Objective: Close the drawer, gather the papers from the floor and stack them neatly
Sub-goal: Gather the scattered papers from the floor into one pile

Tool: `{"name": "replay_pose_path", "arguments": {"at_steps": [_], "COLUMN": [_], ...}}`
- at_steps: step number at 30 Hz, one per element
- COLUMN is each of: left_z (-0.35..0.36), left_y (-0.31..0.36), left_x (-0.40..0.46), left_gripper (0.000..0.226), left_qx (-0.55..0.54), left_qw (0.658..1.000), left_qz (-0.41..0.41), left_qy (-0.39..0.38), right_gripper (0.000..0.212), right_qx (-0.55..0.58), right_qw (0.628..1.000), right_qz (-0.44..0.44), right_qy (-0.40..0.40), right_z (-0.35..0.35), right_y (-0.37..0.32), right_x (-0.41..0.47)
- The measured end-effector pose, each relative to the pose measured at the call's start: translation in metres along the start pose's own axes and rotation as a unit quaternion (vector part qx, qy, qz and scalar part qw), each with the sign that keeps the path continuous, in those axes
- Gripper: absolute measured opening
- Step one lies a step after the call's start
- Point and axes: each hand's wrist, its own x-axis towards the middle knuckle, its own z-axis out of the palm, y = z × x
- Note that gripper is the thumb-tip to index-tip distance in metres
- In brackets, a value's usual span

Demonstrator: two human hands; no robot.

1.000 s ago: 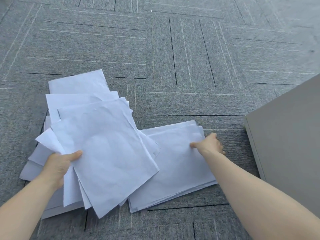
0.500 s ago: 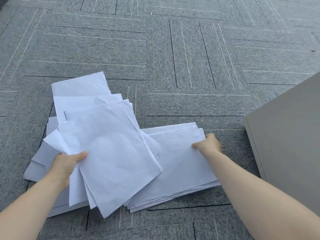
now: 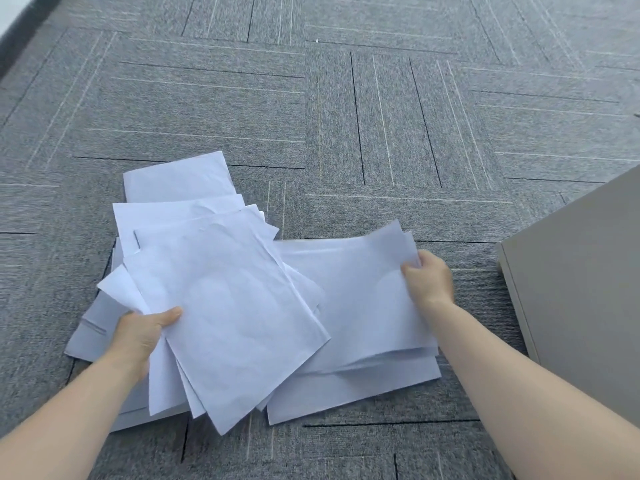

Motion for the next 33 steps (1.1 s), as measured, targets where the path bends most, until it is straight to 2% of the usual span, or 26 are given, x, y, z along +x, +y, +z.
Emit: {"name": "replay_pose_path", "arguments": {"at_steps": [3, 7, 12, 16, 18, 23, 26, 30, 31, 33], "left_z": [-0.002, -0.002, 0.001, 0.005, 0.008, 0.02, 0.023, 0.027, 0.029, 0.03], "left_y": [-0.003, -0.004, -0.005, -0.008, -0.009, -0.008, -0.004, 0.0, 0.0, 0.0], "left_x": [0.004, 0.007, 0.007, 0.006, 0.007, 0.001, -0.002, -0.007, -0.007, -0.007], "left_gripper": [0.045, 0.046, 0.043, 0.041, 0.04, 0.021, 0.028, 0.053, 0.055, 0.043], "left_qx": [0.008, 0.023, 0.023, 0.019, 0.011, -0.001, -0.001, 0.002, -0.009, -0.038], "left_qw": [1.0, 0.999, 0.999, 0.999, 0.999, 0.998, 0.998, 0.998, 0.997, 0.995], "left_qz": [-0.007, -0.014, -0.027, -0.041, -0.051, -0.06, -0.052, -0.052, -0.057, -0.063], "left_qy": [0.015, 0.018, 0.02, 0.006, -0.005, -0.033, -0.039, -0.041, -0.047, -0.062], "right_gripper": [0.02, 0.028, 0.022, 0.022, 0.023, 0.017, 0.019, 0.015, 0.018, 0.024], "right_qx": [0.071, 0.201, 0.36, 0.459, 0.481, 0.462, 0.447, 0.422, 0.415, 0.395], "right_qw": [0.994, 0.969, 0.911, 0.864, 0.858, 0.879, 0.884, 0.884, 0.882, 0.879], "right_qz": [-0.037, -0.037, -0.018, 0.015, 0.04, 0.102, 0.137, 0.173, 0.18, 0.189], "right_qy": [0.07, 0.139, 0.202, 0.206, 0.177, 0.068, 0.008, -0.103, -0.134, -0.19], "right_z": [-0.004, -0.008, -0.018, -0.017, -0.005, 0.048, 0.072, 0.092, 0.094, 0.096], "right_y": [-0.024, -0.048, -0.068, -0.079, -0.083, -0.077, -0.071, -0.062, -0.06, -0.054], "right_x": [0.004, 0.012, 0.015, 0.014, 0.005, -0.03, -0.054, -0.089, -0.097, -0.11]}}
